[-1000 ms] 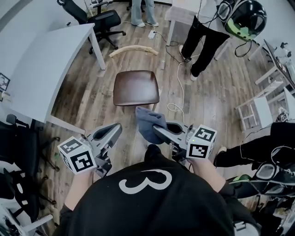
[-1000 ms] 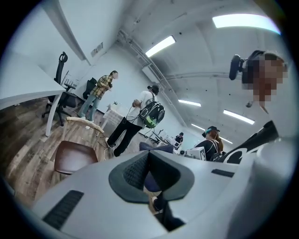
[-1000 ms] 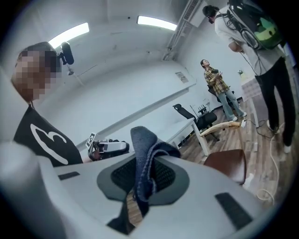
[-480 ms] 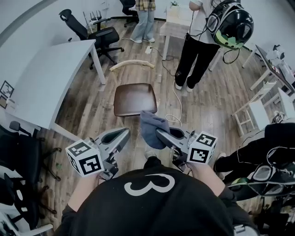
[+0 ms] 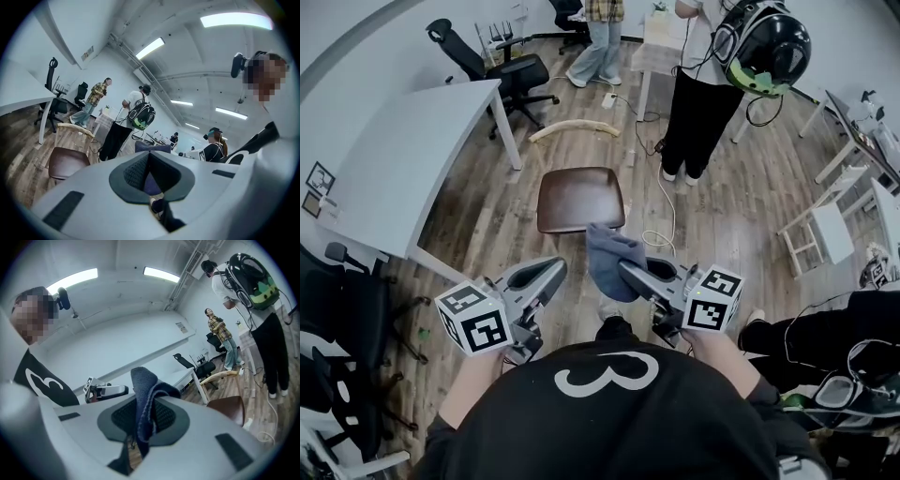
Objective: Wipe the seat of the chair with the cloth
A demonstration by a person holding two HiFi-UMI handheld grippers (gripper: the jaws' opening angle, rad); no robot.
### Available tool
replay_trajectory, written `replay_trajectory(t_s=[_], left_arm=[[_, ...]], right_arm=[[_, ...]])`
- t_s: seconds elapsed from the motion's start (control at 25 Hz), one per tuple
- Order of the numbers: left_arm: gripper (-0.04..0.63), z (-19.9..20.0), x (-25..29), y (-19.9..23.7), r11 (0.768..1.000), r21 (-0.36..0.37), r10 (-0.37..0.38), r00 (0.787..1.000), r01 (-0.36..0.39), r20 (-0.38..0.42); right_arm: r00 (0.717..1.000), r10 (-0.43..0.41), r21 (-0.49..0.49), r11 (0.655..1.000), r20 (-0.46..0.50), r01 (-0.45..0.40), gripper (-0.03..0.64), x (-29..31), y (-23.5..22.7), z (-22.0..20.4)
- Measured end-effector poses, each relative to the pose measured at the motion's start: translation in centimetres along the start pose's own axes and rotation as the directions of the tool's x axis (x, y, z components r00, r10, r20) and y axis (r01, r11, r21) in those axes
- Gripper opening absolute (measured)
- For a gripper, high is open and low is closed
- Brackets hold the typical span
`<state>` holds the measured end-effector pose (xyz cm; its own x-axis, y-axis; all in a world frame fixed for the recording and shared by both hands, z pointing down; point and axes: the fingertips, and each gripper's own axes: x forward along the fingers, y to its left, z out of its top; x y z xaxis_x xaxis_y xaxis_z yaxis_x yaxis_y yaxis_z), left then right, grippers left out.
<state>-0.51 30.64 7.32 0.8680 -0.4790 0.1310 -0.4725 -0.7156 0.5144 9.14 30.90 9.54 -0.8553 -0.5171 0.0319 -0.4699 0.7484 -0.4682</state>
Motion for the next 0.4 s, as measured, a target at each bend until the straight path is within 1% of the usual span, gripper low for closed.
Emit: replay_trajectory(t_s=[0.16, 0.4], left_arm=[[0.012, -0.38, 0.41, -0.06, 1.0, -0.025, -0.006, 1.0, 0.006, 0.001], [0.012, -0.98, -0.58, -0.4, 1.0, -0.021, -0.006, 1.0, 0.006, -0.002]], right_arm=[[1.0, -0.009, 0.018, 1.0, -0.008, 0.009, 0.052, -0.57, -0.35, -0.62], [1.0, -0.023, 0.023, 0.999, 0.021, 0.023, 0.052, -0.6, 0.31, -1.0]])
